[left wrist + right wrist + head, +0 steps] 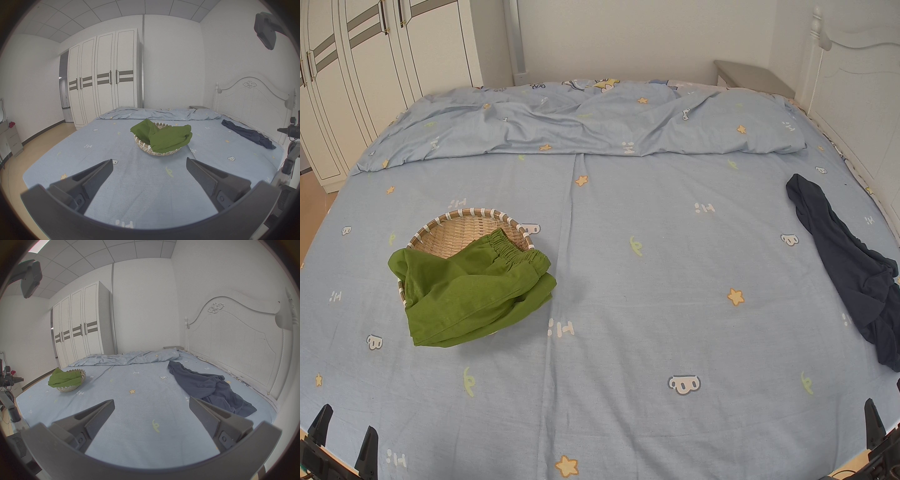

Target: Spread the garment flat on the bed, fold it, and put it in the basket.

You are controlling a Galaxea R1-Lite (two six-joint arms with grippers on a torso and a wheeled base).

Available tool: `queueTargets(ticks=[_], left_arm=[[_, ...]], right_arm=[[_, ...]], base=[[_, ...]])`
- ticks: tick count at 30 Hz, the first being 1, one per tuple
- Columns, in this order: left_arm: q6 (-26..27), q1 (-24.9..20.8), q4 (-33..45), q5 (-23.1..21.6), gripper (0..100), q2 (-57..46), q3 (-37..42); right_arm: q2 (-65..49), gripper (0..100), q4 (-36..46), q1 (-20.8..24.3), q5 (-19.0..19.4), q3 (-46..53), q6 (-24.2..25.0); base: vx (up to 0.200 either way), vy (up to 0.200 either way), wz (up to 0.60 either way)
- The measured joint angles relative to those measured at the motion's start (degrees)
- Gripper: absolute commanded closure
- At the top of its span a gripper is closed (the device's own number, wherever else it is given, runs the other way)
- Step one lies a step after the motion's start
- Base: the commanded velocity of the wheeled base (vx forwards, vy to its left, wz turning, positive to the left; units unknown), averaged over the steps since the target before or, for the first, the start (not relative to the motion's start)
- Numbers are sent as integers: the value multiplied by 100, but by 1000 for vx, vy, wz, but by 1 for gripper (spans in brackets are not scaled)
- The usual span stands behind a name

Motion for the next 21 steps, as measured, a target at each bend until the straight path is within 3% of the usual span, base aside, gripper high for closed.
queueTargets(ticks=[21], left_arm=[[-5, 0, 2, 0, 0, -2, 0]], right_arm=[[0, 0, 2, 0, 4, 0, -13]], base=[[0, 0, 0]])
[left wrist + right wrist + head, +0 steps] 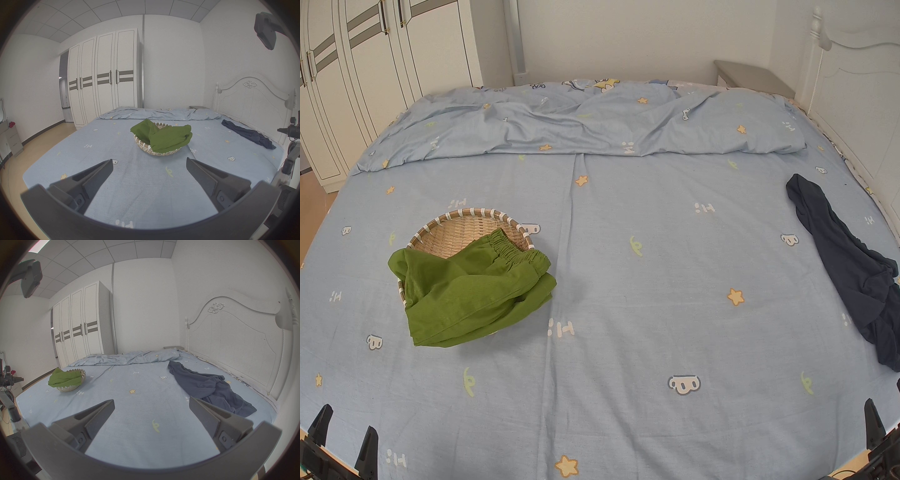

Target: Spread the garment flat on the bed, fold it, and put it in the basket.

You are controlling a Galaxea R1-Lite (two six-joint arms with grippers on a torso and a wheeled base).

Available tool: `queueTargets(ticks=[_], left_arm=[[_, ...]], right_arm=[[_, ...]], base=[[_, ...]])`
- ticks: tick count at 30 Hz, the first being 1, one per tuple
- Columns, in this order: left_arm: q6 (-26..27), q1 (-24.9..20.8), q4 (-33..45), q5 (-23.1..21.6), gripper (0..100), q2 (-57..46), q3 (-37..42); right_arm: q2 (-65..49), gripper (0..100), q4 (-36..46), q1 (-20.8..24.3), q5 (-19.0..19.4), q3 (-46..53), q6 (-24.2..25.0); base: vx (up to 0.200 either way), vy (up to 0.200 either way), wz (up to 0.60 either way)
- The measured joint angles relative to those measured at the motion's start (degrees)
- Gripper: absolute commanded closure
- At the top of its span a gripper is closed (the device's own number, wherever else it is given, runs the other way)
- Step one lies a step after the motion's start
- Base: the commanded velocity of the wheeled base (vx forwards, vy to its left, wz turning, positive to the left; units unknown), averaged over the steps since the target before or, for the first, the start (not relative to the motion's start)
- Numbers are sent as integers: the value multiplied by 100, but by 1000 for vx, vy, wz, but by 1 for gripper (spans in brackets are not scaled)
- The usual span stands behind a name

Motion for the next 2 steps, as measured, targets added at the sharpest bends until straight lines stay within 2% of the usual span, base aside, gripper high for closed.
queueTargets(ticks=[2], left_arm=[[0, 0, -2, 0, 0, 0, 0]], right_arm=[[0, 0, 2, 0, -2, 0, 0]], base=[[0, 0, 0]])
